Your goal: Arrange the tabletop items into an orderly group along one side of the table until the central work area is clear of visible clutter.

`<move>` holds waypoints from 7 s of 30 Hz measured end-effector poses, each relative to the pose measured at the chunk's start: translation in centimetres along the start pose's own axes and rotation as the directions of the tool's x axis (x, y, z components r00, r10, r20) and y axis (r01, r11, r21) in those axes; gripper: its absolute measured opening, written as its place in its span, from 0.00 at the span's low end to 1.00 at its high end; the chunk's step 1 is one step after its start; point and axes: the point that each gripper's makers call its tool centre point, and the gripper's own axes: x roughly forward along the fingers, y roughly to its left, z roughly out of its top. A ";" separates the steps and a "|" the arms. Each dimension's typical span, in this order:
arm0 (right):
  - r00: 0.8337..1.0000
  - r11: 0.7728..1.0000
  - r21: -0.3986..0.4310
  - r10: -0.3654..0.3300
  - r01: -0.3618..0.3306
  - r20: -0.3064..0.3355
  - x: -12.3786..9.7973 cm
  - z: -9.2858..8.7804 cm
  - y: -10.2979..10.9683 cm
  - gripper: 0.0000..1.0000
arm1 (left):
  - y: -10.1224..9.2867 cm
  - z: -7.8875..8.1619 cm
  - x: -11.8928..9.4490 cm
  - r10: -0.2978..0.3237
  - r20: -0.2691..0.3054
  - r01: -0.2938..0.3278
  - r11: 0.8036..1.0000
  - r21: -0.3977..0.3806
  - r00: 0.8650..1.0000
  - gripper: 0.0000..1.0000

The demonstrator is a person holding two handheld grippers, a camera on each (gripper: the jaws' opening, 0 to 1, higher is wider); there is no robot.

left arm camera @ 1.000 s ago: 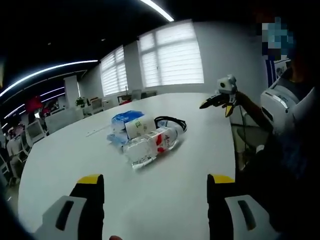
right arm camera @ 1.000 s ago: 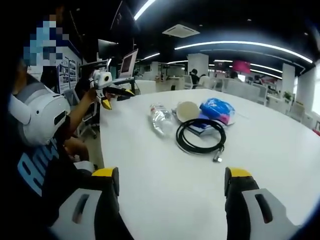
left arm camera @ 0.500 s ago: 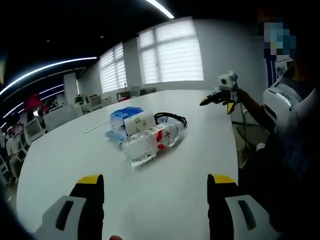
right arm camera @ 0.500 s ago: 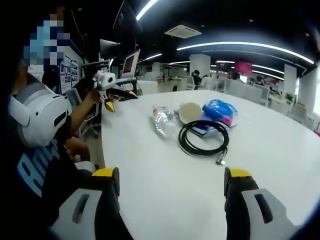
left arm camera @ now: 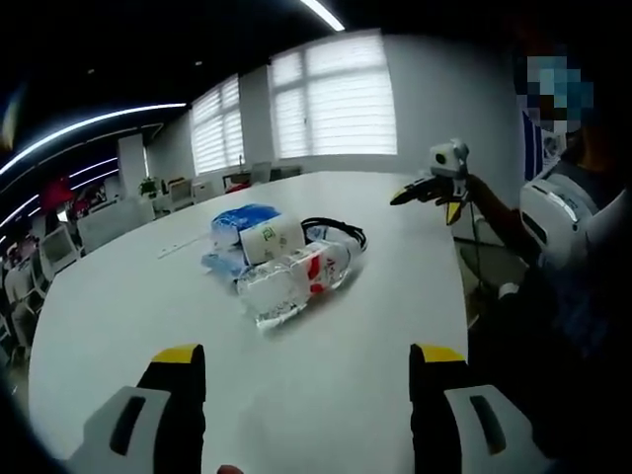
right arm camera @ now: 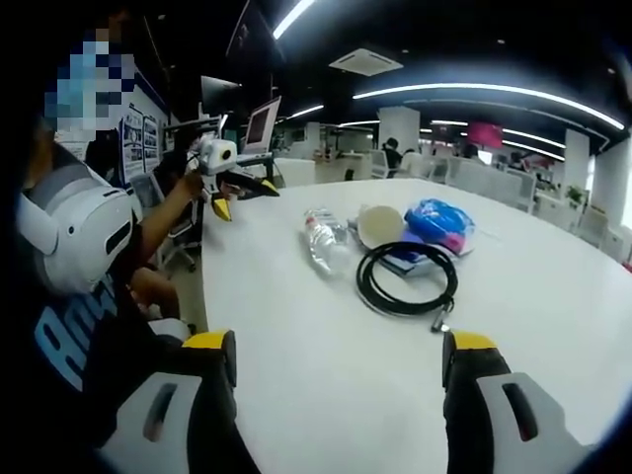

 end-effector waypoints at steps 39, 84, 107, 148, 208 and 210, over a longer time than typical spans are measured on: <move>0.998 0.999 0.000 0.036 -0.036 0.048 1.7 1.7 0.4 0.75 | 1.1 0.7 1.4 -0.026 -0.032 0.025 1.000 -0.013 0.999 0.83; 0.996 0.998 -0.023 0.057 -0.056 0.062 3.7 3.4 0.7 0.71 | 2.1 1.6 2.9 -0.031 -0.030 0.030 1.000 -0.003 0.999 0.80; 0.993 0.996 -0.022 0.092 -0.090 0.077 5.2 4.1 1.1 0.67 | 1.8 2.0 4.3 -0.046 -0.033 0.047 0.999 0.013 0.998 0.76; 0.987 0.990 -0.011 0.138 -0.137 0.082 7.3 4.4 1.7 0.54 | 1.8 1.7 5.8 -0.051 -0.049 0.052 0.999 0.013 0.997 0.71; 0.985 0.986 -0.013 0.165 -0.164 0.053 11.2 4.2 2.0 0.40 | 1.6 1.1 8.2 -0.074 -0.069 0.075 0.997 0.019 0.995 0.60; 0.985 0.986 -0.012 0.166 -0.165 0.051 11.4 4.2 2.1 0.40 | 1.6 1.1 8.3 -0.072 -0.066 0.074 0.997 0.018 0.995 0.60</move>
